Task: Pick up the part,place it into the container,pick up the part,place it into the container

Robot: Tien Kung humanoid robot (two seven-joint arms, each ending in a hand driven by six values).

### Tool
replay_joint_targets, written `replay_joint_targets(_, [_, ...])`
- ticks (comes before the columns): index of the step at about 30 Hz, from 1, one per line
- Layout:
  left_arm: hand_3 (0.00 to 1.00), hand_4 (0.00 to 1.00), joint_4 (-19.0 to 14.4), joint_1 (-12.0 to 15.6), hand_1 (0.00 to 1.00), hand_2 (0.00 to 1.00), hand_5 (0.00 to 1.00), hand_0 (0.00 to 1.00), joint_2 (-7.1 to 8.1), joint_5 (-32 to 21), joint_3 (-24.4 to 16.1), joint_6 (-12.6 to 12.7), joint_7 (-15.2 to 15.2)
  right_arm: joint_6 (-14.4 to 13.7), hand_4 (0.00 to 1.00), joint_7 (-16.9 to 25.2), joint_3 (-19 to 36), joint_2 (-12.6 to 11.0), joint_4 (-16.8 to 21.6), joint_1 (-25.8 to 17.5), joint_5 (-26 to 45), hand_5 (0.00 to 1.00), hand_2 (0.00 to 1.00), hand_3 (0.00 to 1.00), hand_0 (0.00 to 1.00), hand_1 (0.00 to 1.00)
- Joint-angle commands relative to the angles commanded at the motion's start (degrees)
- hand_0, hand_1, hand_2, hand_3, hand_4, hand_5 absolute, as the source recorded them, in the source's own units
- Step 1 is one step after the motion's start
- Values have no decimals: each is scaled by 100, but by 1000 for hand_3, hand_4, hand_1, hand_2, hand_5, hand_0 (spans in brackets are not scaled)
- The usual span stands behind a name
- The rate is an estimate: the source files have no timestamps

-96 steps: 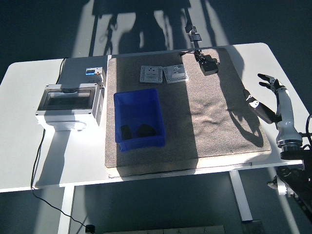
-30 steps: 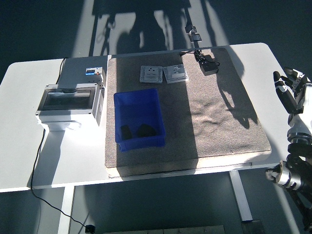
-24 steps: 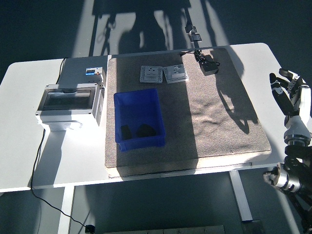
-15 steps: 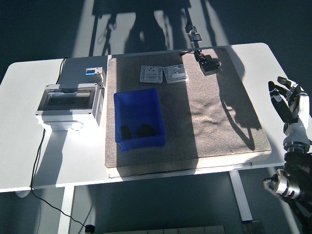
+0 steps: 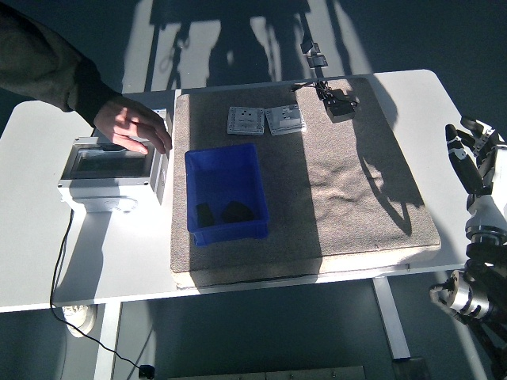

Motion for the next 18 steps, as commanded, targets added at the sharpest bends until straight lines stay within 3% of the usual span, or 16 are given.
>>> replay_joint_targets(4, [554,668,0,-17,513,495,589,676,-24,-8,68,-11,-37,9,833,67,-79,-61,4,35,129,542,746,666,810,721])
replay_joint_targets(5, [560,659,0,-17,513,498,580,675,-31,-2,75,-11,-56,18,864,106,-109,-81,-2,43,227,611,734,673,806,687])
replay_joint_targets(16, [557,645,0,-18,532,544,558,679,-114,38,47,55,-160,39,854,230,-163,-209,86,70,483,597,714,657,797,663])
replay_joint_targets(17, [556,654,0,-16,581,638,566,684,-117,0,61,58,-162,40,859,230,-163,-217,81,70,481,595,717,660,792,663])
replay_joint_targets(18, [556,654,0,-15,581,638,566,684,-120,-30,68,62,-167,41,859,231,-165,-222,75,71,479,595,717,660,792,663])
